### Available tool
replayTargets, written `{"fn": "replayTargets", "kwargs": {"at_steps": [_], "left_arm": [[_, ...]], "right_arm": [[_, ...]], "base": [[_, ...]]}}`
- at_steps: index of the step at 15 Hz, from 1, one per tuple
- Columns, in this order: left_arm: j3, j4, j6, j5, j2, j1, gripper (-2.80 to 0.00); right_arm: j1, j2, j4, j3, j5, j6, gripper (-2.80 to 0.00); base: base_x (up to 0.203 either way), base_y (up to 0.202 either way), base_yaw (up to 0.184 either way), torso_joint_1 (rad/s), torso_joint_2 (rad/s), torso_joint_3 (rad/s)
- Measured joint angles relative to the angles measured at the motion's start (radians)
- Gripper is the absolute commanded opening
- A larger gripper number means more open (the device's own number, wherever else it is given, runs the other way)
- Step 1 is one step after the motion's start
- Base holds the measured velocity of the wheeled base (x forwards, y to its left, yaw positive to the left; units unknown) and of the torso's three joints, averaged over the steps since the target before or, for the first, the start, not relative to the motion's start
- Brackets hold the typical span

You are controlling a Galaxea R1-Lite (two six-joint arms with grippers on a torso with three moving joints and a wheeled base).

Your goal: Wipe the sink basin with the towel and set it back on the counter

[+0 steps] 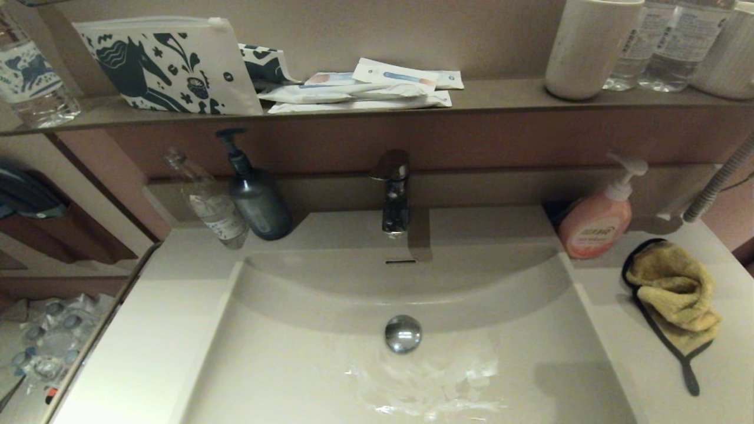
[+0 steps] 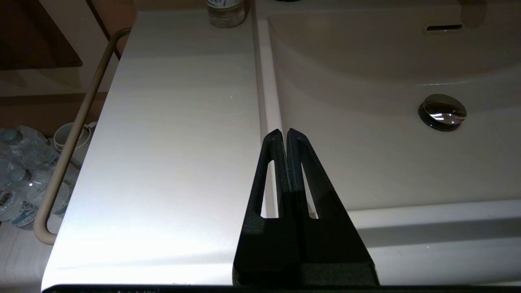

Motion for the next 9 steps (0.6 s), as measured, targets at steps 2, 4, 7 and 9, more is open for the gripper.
{"fn": "replayTargets", "kwargs": {"at_steps": [2,4,7,9], "left_arm": [[0.0,0.0,0.0,0.0,0.0,0.0,-2.8],[0.0,0.0,0.0,0.0,0.0,0.0,-2.8],[0.0,0.0,0.0,0.0,0.0,0.0,-2.8],[0.0,0.0,0.0,0.0,0.0,0.0,-2.8]], "right_arm": [[0.0,0.0,0.0,0.0,0.0,0.0,-2.8],[0.0,0.0,0.0,0.0,-0.001,0.001,-2.8],[0.0,0.0,0.0,0.0,-0.001,0.001,-2.8],[0.0,0.0,0.0,0.0,-0.001,0.001,-2.8]], "base": [[0.0,0.0,0.0,0.0,0.0,0.0],[0.0,0.0,0.0,0.0,0.0,0.0],[0.0,0.0,0.0,0.0,0.0,0.0],[0.0,0.0,0.0,0.0,0.0,0.0]]}}
